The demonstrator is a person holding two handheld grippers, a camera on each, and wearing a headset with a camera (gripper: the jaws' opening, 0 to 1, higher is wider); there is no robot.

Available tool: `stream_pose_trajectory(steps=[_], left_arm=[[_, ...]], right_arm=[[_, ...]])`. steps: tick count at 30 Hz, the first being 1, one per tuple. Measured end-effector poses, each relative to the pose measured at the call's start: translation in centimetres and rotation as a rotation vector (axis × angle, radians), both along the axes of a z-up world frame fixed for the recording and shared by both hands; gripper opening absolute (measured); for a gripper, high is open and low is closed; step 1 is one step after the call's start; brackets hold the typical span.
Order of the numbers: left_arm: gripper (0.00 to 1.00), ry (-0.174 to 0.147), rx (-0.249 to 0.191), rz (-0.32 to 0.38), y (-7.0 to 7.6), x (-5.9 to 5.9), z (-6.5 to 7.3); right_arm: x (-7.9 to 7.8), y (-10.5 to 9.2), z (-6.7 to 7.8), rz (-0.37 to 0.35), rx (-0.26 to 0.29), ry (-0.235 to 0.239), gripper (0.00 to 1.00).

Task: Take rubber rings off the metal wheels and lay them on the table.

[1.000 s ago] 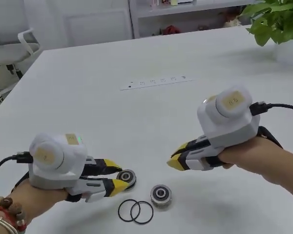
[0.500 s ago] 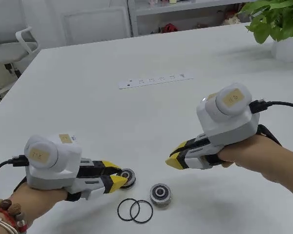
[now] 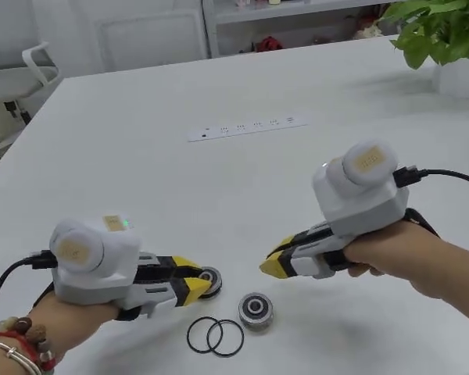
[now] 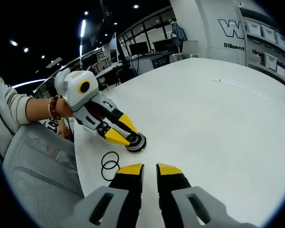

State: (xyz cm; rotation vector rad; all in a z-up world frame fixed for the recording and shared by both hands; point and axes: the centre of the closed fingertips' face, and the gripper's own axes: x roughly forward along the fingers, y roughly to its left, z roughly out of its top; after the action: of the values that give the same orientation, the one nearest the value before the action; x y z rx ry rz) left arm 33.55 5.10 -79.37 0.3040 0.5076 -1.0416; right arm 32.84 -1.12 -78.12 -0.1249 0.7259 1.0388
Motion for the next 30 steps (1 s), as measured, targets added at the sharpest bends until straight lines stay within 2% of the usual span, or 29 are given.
stream_pose_trajectory(steps=[3, 9, 12, 14, 15, 16, 17, 19, 24, 26, 30], left_arm=[[0.14, 0.001, -0.004, 0.003, -0.4, 0.1, 0.0], [0.14, -0.007, -0.026, 0.003, -1.7, 0.6, 0.0], [0.14, -0.009, -0.031, -0.006, -2.4, 0.6, -0.1], [0.14, -0.012, -0.032, -0.013, -2.7, 0.5, 0.0], [0.14, -0.015, -0.031, -0.014, -2.7, 0.5, 0.0], [0.14, -0.017, -0.028, -0.015, -2.7, 0.6, 0.0], [0.14, -0.017, -0.029, -0.015, -2.7, 0.6, 0.0], [0.14, -0.018, -0.027, -0.012, -2.5, 0.7, 0.1], [0.14, -0.012, -0.033, -0.014, -2.6, 0.9, 0.1], [0.14, -0.009, -0.037, -0.018, -2.9, 1.0, 0.1], [0.14, -0.002, -0.047, -0.03, -3.6, 0.9, 0.1]], right_arm=[[0.0, 0.1, -0.6, 0.002, -0.012, -0.01, 0.08], [0.9, 0.4, -1.7, -0.026, -0.037, -0.094, 0.09], [1.4, 0.9, -1.8, -0.052, -0.015, -0.092, 0.09], [1.4, 1.6, -2.4, -0.065, 0.006, -0.047, 0.1], [1.4, 1.9, -2.7, -0.052, -0.004, -0.046, 0.12], [1.2, 2.2, -3.0, 0.008, -0.046, -0.084, 0.14], [1.2, 2.6, -2.7, 0.062, -0.063, -0.136, 0.14], [1.0, 2.9, -2.1, 0.108, -0.071, -0.161, 0.13], [0.9, 3.4, -2.0, 0.128, -0.023, -0.141, 0.22], [0.5, 3.5, -1.9, 0.16, -0.014, -0.152, 0.23], [0.8, 2.9, -1.9, 0.166, -0.01, -0.157, 0.24]])
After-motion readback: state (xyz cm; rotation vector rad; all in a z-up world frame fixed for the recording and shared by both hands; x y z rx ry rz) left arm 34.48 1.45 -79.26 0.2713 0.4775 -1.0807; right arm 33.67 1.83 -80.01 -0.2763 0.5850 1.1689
